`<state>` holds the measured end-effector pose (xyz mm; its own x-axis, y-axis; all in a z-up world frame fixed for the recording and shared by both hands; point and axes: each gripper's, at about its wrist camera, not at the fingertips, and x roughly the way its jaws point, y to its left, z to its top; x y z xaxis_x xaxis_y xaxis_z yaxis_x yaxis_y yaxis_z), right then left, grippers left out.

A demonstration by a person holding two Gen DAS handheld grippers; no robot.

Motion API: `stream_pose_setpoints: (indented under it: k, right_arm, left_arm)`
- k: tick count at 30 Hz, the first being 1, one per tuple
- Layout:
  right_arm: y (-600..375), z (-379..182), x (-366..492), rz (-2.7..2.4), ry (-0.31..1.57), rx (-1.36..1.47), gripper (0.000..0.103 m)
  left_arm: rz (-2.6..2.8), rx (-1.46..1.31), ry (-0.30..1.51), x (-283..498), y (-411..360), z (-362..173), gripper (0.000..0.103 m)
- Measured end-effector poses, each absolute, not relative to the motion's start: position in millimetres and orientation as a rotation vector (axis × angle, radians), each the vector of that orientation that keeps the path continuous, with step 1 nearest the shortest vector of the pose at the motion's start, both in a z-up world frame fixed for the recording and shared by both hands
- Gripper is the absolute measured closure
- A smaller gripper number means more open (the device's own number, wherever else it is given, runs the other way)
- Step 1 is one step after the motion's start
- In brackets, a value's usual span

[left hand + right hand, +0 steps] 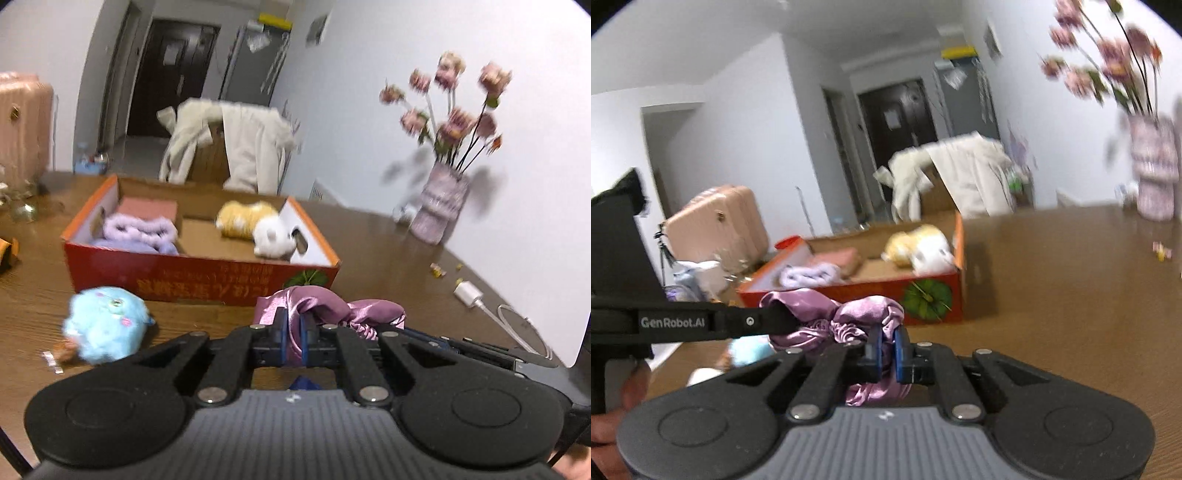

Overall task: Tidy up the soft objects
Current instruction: 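Close both grippers together on the pink satin bow, then carry the pink satin bow into the box and open both grippers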

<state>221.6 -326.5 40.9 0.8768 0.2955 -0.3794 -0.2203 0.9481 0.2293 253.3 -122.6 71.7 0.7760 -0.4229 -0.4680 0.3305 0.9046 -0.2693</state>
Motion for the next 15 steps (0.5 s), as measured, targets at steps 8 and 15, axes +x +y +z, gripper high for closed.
stream_pose_setpoints:
  k: [8,15]
  right_arm:
    - [-298.5,48.7,162.2,0.353,0.428,0.145,0.097]
    - [-281.1,55.2,130.6,0.372,0.408,0.122,0.097]
  left_arm:
    - [-0.37,-0.199,0.533,185.9,-87.4,78.0,0.096]
    - [-0.356,-0.218,0.517,155.5,-67.9,78.5,0.095]
